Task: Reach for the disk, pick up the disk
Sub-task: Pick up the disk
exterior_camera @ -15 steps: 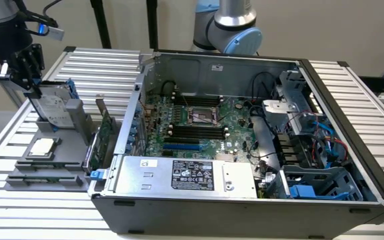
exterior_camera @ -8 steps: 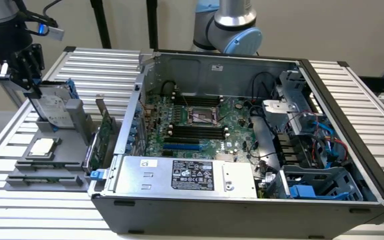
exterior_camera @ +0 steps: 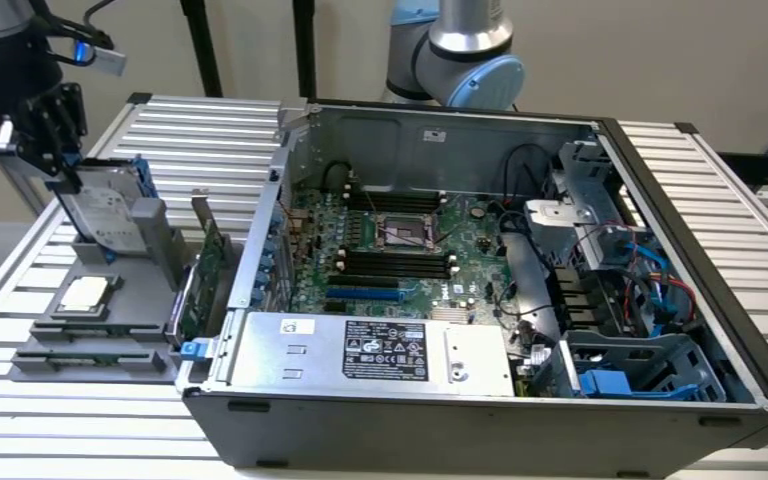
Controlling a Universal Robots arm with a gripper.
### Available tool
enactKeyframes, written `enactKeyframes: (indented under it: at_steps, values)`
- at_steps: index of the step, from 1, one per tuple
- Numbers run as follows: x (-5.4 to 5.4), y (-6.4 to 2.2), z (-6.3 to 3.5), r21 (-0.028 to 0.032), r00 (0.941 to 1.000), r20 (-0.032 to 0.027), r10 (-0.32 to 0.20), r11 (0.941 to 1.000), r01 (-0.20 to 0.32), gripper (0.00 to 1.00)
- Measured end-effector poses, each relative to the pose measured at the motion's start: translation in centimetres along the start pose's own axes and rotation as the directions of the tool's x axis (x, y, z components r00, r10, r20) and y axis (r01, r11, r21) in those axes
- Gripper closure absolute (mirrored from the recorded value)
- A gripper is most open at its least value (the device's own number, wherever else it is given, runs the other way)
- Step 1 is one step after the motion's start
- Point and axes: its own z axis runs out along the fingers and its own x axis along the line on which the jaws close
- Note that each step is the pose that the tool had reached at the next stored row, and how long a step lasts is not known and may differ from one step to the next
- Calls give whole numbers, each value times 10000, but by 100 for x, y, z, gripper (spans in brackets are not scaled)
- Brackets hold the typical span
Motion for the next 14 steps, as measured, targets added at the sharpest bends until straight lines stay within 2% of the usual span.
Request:
enactKeyframes:
  at_steps: [8, 14]
  values:
    - [0, 1, -45, 47, 10000, -1, -15, 10000, 15, 67]
    - [2, 3, -188, 129, 10000, -3, -49, 9999, 49, 67]
